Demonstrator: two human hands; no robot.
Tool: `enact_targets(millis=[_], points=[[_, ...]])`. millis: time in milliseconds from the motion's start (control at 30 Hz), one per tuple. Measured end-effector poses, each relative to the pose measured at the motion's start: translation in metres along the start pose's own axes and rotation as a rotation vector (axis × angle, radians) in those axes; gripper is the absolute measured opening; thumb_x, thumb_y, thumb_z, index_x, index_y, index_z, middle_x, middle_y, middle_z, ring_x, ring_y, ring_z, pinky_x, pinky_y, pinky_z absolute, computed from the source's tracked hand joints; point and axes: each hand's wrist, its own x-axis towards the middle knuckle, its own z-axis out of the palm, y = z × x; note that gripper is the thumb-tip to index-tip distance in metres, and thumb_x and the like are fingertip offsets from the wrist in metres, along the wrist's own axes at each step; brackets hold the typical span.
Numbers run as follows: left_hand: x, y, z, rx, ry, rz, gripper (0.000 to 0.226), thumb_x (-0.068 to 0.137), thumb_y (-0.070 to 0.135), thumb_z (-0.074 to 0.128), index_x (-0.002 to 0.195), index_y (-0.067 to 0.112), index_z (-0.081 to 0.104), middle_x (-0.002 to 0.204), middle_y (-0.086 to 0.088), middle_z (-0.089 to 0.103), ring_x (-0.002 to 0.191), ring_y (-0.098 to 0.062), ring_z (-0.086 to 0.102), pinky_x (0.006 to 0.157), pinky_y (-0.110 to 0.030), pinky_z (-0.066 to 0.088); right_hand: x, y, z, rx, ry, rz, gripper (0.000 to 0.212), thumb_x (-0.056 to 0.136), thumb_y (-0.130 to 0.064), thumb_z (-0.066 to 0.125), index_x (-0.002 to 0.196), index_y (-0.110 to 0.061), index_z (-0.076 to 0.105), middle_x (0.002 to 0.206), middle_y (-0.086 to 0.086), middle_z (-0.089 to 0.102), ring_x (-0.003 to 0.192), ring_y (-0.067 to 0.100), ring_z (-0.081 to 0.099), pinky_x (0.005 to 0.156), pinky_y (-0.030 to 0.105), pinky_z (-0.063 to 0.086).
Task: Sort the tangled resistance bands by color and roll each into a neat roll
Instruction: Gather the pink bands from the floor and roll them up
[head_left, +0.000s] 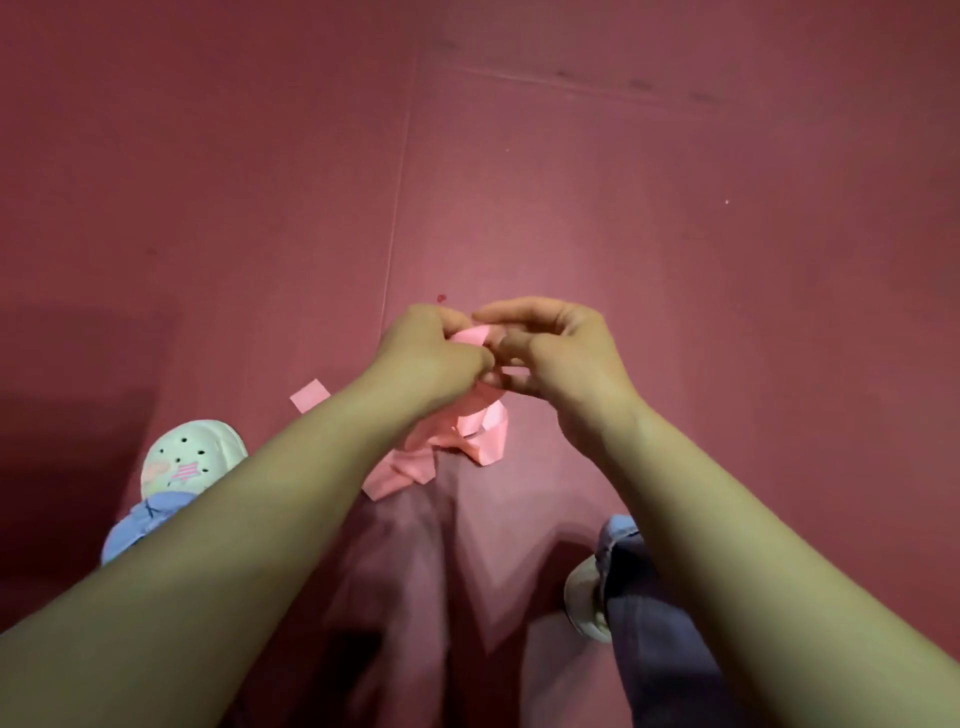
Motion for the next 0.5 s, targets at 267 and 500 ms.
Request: enact_targets(millis=[267,500], points=[[0.0,0.007,-0.038,-0.316,-0.051,0.001,0.025,0.083,0.006,0.047,0.08,0.008,0.072,0.071,-0.004,0.065,0.064,-0.013,0.053,0.063,-0.02,0.041,0.015,-0.006,0.001,-0.357,0.112,-0.221,0.035,0.082,0.01,0.053,0.1,-0.014,0.071,0.082,-0.001,0.058,0.059,0.008,0.059,0.056,0.019,0.052],[0.011,0.012,-0.056,-0.372,-0.148,0.094,0.03,0.08,0.009,0.043,0.083,-0.007,0.069,0.08,-0.026,0.069,0.072,-0.031,0.065,0.072,-0.042,0.053,0.032,-0.008,0.011,-0.287,-0.183,-0.175,0.044,0.079,0.013,0.056,0.115,-0.012,0.066,0.111,0.005,0.069,0.107,0.016,0.062,0.089,0.022,0.048]])
